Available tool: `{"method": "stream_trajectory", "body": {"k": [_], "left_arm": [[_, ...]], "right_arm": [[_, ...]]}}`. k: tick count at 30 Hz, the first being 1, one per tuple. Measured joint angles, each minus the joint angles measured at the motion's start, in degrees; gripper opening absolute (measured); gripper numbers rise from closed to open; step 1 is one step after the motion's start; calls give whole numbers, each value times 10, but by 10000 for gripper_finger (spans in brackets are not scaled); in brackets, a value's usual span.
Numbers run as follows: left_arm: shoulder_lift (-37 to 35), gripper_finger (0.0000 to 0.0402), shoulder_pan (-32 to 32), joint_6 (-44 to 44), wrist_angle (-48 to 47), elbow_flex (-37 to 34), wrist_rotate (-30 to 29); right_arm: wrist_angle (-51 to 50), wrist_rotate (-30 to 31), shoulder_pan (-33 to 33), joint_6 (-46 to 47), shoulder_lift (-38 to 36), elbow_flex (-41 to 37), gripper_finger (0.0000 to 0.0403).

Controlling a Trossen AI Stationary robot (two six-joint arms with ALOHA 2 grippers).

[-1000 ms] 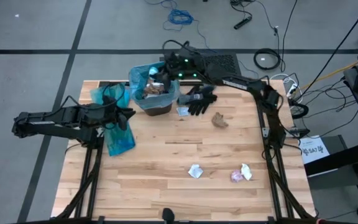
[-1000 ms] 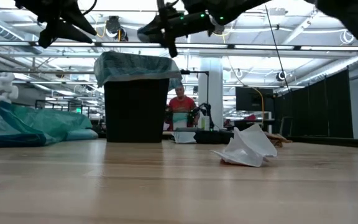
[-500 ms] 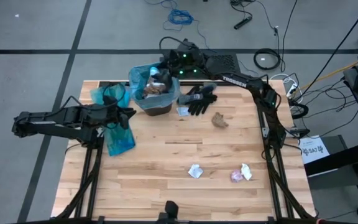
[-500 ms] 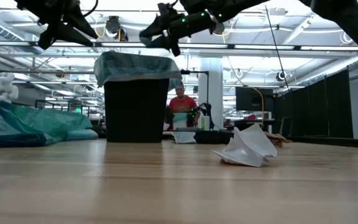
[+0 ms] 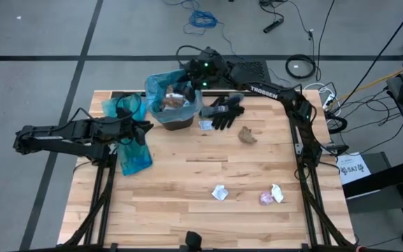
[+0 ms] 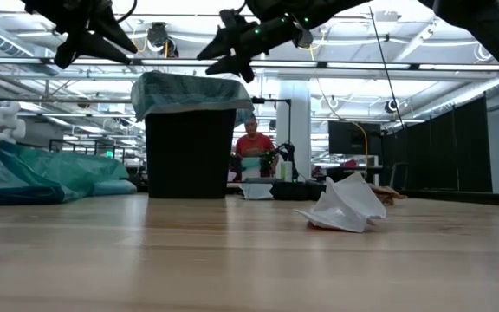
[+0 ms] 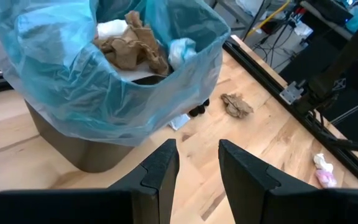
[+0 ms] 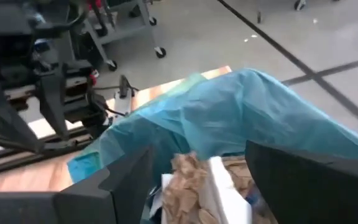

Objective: Place trash/remove bag and relplace
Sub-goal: Put the white napkin into the trash bin

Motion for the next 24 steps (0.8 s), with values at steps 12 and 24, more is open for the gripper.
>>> {"method": "stream_trajectory", "body": {"k": [12,24], "left_arm": [[0,120,0,0,2,0,-9],[0,120,0,37,-2,0,2]], "right_arm": [[-86,18,-8,-3,-51,0,247],[-554,89,-13,49,-140,0,247]]}}
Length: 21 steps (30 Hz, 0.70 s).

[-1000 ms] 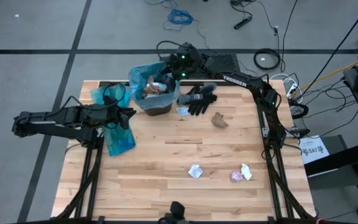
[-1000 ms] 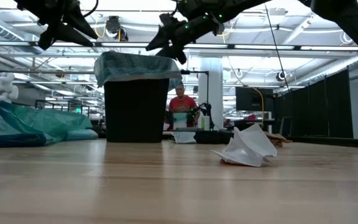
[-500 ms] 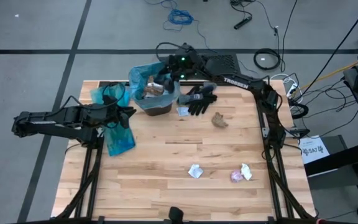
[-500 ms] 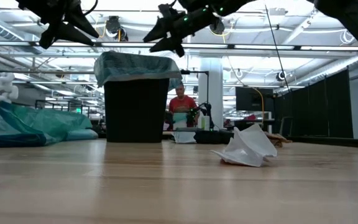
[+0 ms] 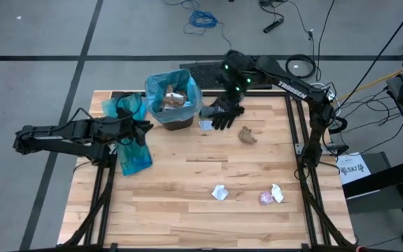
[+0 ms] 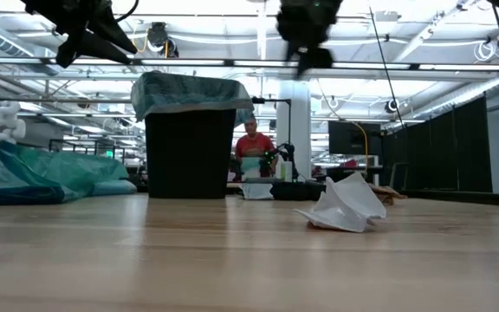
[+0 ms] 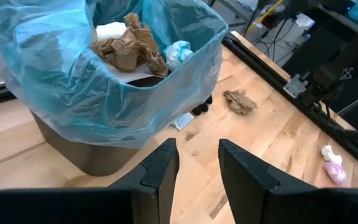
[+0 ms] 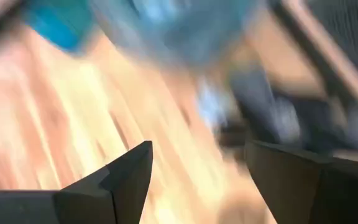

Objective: Place trash/remove bag and relplace
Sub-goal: Put the white napkin into the trash bin

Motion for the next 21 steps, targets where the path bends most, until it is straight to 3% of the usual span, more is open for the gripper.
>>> {"method": "stream_trajectory", "body": {"k": [4,12,21], "left_arm": [[0,120,0,7,0,0,11],[0,120,-1,9,-10,0,44],[0,120,-1,8,-57,0,94]], "right_arm": [[-146,54,23,71,0,-2,247],[-145,71,106,196,-26,-84,247],[-134,94,226,328,-61,-260,247]]}}
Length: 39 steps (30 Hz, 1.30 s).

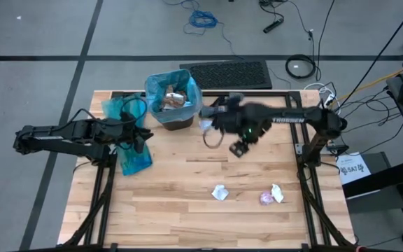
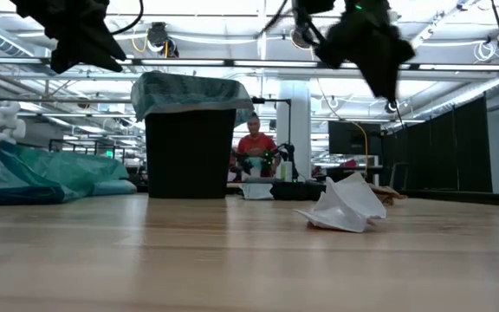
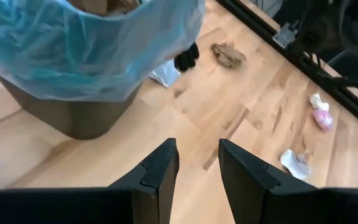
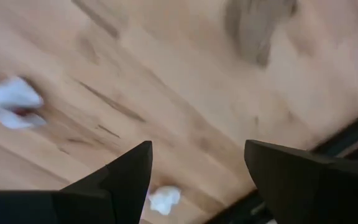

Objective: Place trash/remove bag and relplace
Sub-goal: Put the white napkin into the trash bin

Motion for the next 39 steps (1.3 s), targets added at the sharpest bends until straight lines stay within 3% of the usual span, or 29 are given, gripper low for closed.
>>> {"method": "stream_trajectory", "body": {"k": [11,17,23,27,34,39], "left_arm": [[0,120,0,14,1,0,30],[0,120,0,29,1,0,32],[0,120,0,30,1,0,38],[0,120,0,30,1,0,42],[0,120,0,30,1,0,42],[0,120,0,28,1,0,50]], "right_arm": [[211,-3,191,402,-175,-265,247],[215,-8,294,620,-213,-330,247],[263,-38,374,782,-221,-383,247],[339,-37,409,858,-221,-430,247],[385,-36,422,866,-201,-488,237],[405,-36,422,865,-198,-508,154]]}}
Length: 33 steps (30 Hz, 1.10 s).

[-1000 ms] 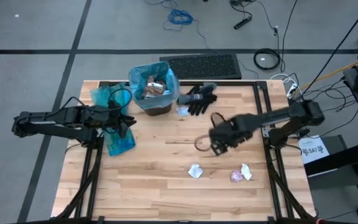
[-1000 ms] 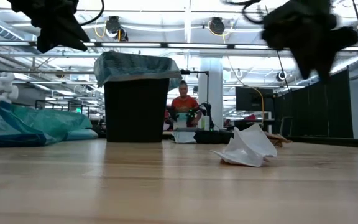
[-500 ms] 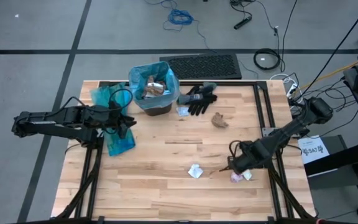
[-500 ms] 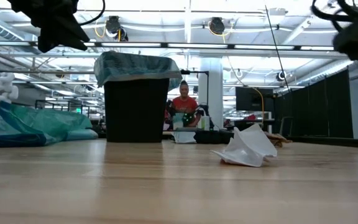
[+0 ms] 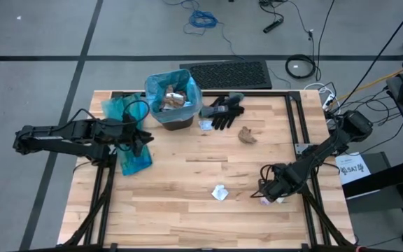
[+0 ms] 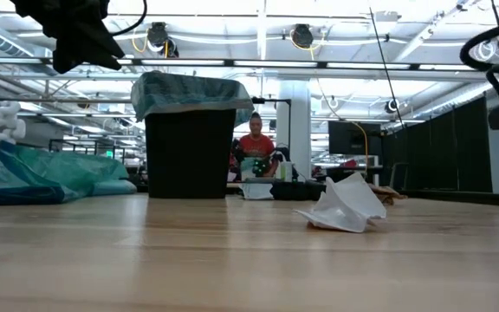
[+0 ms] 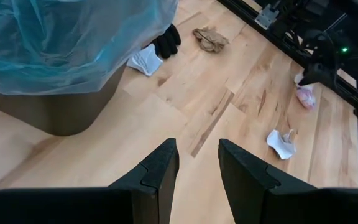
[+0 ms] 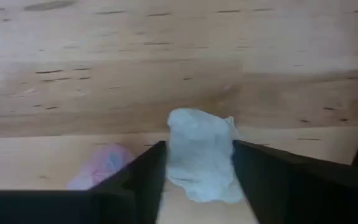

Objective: Place trash/remove bag and relplace
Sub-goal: Put the white napkin into the trash bin

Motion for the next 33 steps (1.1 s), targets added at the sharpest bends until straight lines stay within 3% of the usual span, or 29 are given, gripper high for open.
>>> {"method": "stream_trajectory", "body": {"k": [4,6,13,18,33], "left_arm": [[0,120,0,0,0,0,2],[0,120,0,0,0,0,2],[0,120,0,1,1,0,-5],[0,120,0,14,2,0,-12],[17,120,0,28,26,0,-39]], "right_arm": [[63,-2,0,-11,0,-24,43],[93,2,0,-13,-1,-26,13],[139,61,-23,-36,-4,-9,2],[118,111,-75,-116,-4,32,1],[65,122,-372,-601,0,243,0]]}}
